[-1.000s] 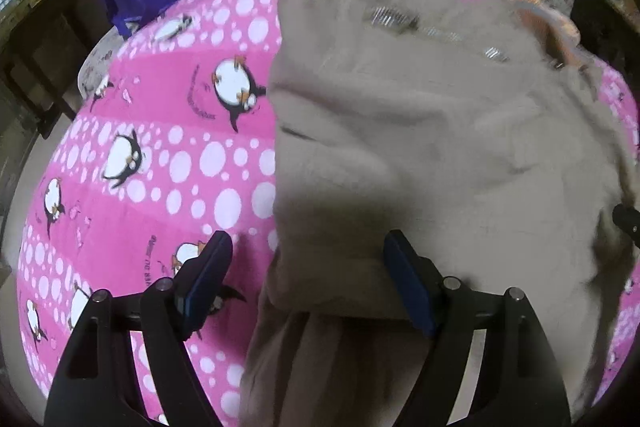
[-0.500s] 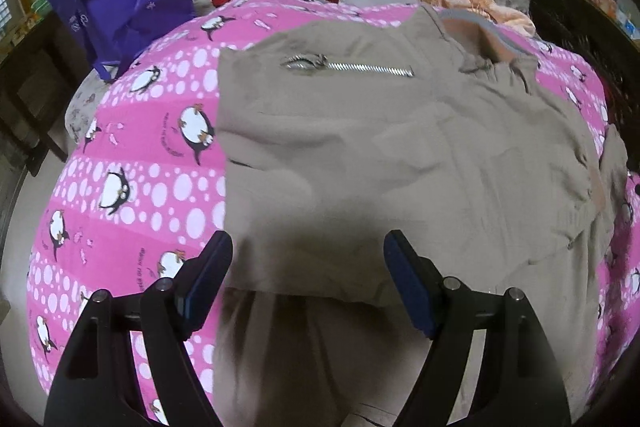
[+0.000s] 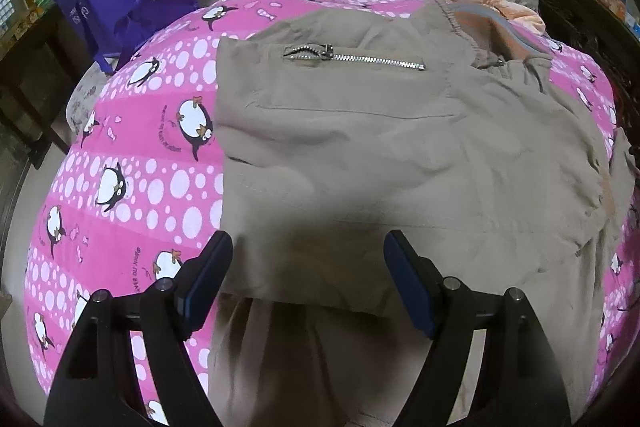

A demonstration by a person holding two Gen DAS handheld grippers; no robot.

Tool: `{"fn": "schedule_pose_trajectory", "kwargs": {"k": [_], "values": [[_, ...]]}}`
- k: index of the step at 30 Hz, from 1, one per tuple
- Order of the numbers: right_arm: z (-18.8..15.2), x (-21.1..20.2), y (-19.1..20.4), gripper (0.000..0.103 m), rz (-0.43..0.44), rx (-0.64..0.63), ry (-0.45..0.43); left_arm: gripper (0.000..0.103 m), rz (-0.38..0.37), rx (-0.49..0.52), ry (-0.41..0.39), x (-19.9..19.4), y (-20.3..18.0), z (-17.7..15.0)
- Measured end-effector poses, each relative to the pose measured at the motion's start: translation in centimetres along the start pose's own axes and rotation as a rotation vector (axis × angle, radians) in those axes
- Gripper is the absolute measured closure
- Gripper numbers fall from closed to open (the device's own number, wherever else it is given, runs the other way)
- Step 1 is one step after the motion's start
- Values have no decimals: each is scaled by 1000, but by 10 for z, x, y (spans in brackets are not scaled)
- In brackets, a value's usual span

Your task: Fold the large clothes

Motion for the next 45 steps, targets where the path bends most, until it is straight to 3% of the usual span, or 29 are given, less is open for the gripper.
{"fn": "schedule_pose_trajectory", "kwargs": {"k": [7,9,15,21,25,28,32,34,36,40,45], "values": [[-1,7,11,57,-2,-47,-5,25,7,6,9,4,-3,-3],[-1,8,14,93,-11,-77,-2,25,7,7,15,5,-4,-5],[3,-12,18,99,43,-96,-53,25,13,9,13,3,-2,-6],[1,-76,55,100,228,-224,-116,25,3,-63,11,-1,20,-5],[-30,-127,111,100,370,-419,-128,25,-9,-144,40,1,41,-11],[-80,-156,164,100,474,-604,-94,25,-21,-192,47,-2,51,-15],[-178,-165,232,99,584,-868,10,25,-42,-220,37,-9,55,-15],[-228,-153,251,94,629,-945,113,25,-60,-216,36,-13,51,-17],[-275,-133,258,70,594,-1005,206,25,-82,-195,32,-18,44,-17],[-305,-116,243,62,565,-945,273,25,-83,-131,7,-25,31,-18],[-312,-124,206,42,588,-791,291,25,-179,-126,17,-31,8,-20]]}}
Point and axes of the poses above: each gripper's, at about its wrist camera, not at the fingertips, and x roughly the way its jaws point, y to its left, z to its top, the point moved 5 cm from there along x, roughly the way its jaws point, and after that the axes turned 7 degrees about -x, right-handed, at the moved point
